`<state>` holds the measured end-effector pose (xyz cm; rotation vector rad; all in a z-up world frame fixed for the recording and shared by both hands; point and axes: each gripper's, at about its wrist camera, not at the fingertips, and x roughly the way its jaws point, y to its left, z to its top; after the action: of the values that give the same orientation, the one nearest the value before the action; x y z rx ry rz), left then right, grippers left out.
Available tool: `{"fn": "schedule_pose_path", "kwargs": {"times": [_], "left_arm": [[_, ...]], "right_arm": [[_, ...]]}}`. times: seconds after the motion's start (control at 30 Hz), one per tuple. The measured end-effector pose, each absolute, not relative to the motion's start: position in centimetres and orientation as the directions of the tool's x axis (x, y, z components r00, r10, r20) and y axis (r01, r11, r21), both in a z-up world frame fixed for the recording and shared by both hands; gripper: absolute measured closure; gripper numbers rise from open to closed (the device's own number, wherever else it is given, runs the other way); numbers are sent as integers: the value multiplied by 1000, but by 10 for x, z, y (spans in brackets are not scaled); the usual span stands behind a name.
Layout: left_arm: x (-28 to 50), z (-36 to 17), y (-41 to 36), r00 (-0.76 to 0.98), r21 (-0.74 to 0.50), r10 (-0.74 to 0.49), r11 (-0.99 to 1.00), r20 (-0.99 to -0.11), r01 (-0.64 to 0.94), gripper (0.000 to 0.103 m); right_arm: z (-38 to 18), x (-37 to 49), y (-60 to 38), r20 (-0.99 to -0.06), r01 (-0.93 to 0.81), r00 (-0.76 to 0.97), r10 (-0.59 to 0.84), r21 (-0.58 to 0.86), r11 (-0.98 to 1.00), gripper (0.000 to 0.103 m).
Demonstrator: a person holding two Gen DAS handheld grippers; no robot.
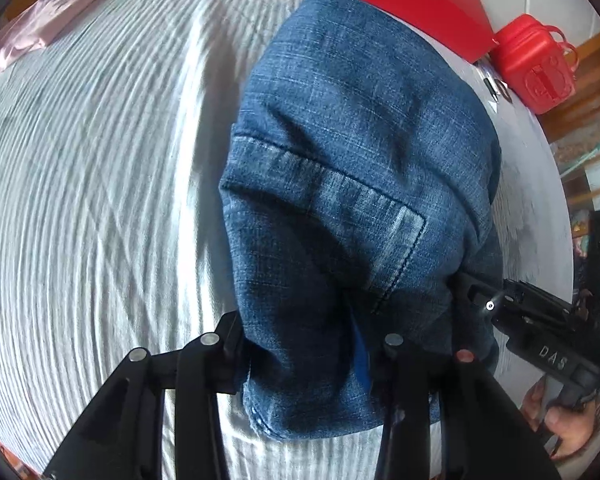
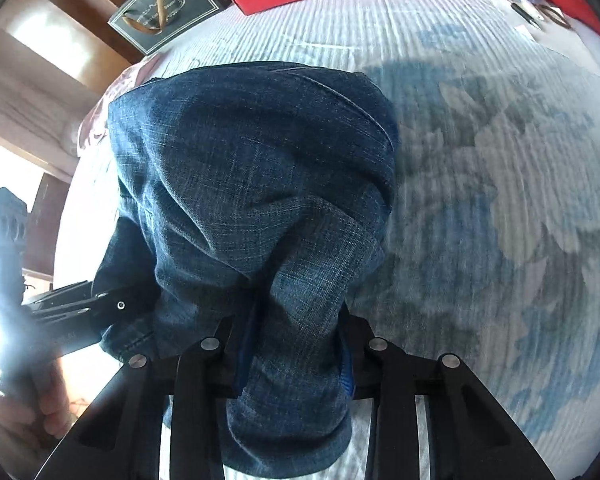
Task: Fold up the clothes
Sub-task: 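Grasp the jeans bundle with the left gripper while the right gripper grasps its other end, then carry the jeans bundle with both grippers onto the pink folded cloth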
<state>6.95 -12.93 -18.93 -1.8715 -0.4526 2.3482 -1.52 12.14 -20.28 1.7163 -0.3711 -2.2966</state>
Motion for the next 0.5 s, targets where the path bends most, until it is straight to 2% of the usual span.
{"fn": "schedule_pose_path", "kwargs": {"times": [0.1,0.3,0.5], "left_arm": [[79,-176,-117,-277,-223,195,-972,-941,75,75],[91,-146,-121,-307,-266,230,-961,-924,81,79],[102,-95,-124,-393,-249,203,-966,-897,70,79]], "right_arm": [[-189,-6,108,-899,101,-323,-296,278,-955,85],[-180,1,129,-852,55,-346,-394,400,-915,88],[-130,6,123,-789,168,-426,-442,411,-896,89]]}}
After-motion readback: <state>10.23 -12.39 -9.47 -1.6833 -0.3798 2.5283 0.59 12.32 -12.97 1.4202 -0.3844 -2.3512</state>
